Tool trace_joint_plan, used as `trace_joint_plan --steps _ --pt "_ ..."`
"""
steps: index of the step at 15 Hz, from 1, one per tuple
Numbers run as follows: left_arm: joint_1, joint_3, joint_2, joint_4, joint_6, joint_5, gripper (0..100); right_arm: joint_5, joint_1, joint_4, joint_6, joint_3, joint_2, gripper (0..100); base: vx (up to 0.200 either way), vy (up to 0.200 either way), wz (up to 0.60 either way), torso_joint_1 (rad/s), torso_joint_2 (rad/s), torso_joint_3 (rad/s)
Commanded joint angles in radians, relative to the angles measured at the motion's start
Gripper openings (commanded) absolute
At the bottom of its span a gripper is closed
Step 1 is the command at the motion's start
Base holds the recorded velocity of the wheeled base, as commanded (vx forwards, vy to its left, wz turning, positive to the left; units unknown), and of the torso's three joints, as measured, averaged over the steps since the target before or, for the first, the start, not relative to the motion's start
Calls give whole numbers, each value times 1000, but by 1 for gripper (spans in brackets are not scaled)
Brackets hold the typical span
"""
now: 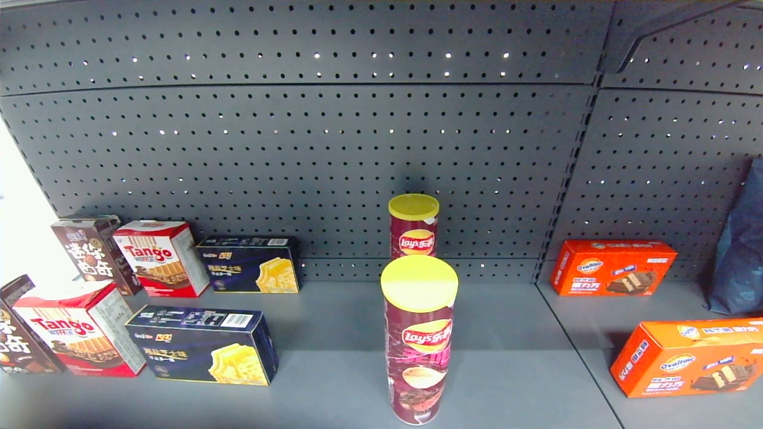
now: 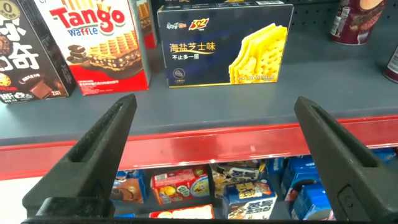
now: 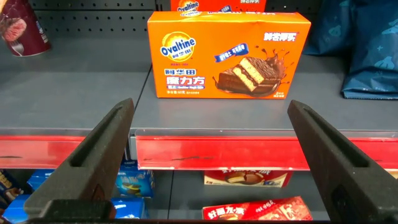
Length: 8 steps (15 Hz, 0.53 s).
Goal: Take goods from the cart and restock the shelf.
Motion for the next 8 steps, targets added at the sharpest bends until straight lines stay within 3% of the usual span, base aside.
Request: trace_joint_plan --steps 1,8 --pt "0 0 0 0 0 0 100 0 -1 0 0 0 1 100 0 0 0 0 0 0" --pt "0 0 0 0 0 0 100 0 1 0 1 0 1 100 0 0 0 0 0 0"
